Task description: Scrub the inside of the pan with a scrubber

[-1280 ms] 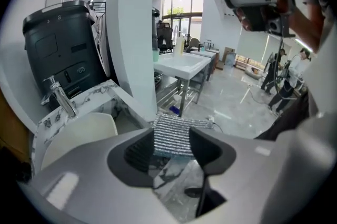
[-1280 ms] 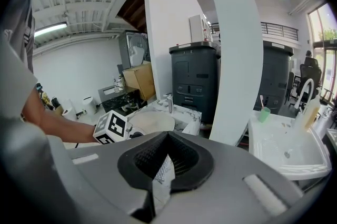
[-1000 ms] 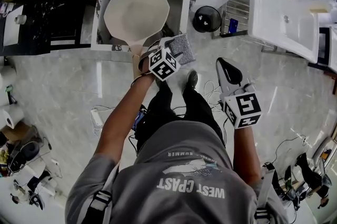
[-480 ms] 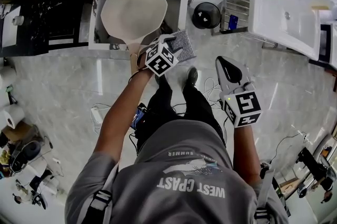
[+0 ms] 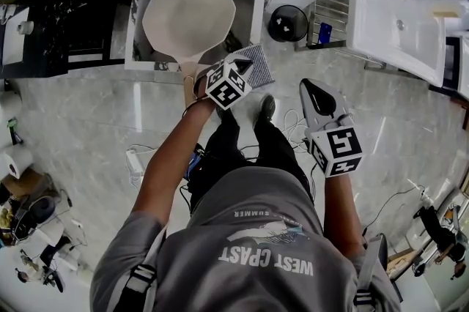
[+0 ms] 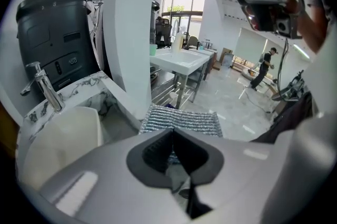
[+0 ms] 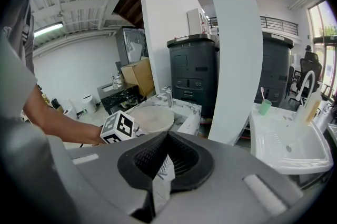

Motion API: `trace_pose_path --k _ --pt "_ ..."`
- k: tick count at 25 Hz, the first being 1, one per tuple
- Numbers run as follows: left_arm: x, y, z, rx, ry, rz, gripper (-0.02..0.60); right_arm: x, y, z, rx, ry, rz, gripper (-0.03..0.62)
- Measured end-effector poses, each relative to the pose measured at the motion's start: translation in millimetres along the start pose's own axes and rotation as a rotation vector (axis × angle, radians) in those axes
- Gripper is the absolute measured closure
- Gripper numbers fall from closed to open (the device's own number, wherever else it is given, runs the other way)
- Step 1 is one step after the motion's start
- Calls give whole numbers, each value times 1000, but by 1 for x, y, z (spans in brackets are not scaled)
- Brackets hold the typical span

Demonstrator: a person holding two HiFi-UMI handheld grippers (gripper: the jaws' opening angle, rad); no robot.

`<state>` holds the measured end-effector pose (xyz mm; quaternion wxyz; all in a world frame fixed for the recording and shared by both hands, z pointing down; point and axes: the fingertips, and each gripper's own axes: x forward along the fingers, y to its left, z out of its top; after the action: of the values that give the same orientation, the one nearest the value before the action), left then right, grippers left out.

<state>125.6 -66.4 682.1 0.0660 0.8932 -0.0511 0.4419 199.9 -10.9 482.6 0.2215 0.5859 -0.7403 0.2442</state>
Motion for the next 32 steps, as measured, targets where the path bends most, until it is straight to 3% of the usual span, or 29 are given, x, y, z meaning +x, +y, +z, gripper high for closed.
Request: trace_pose_path --k 10,17,25,32 --pt "-36 6 16 -23 -87 34 577 5 6 6 -8 4 1 592" --pt "-83 31 27 -1 -140 100 577 9 14 14 -24 0 7 592" --pt "-141 116 -10 -74 -147 236 577 20 34 19 -43 19 17 592" --pt "-145 195 -54 -154 -91 290 577 32 44 19 -50 46 11 592"
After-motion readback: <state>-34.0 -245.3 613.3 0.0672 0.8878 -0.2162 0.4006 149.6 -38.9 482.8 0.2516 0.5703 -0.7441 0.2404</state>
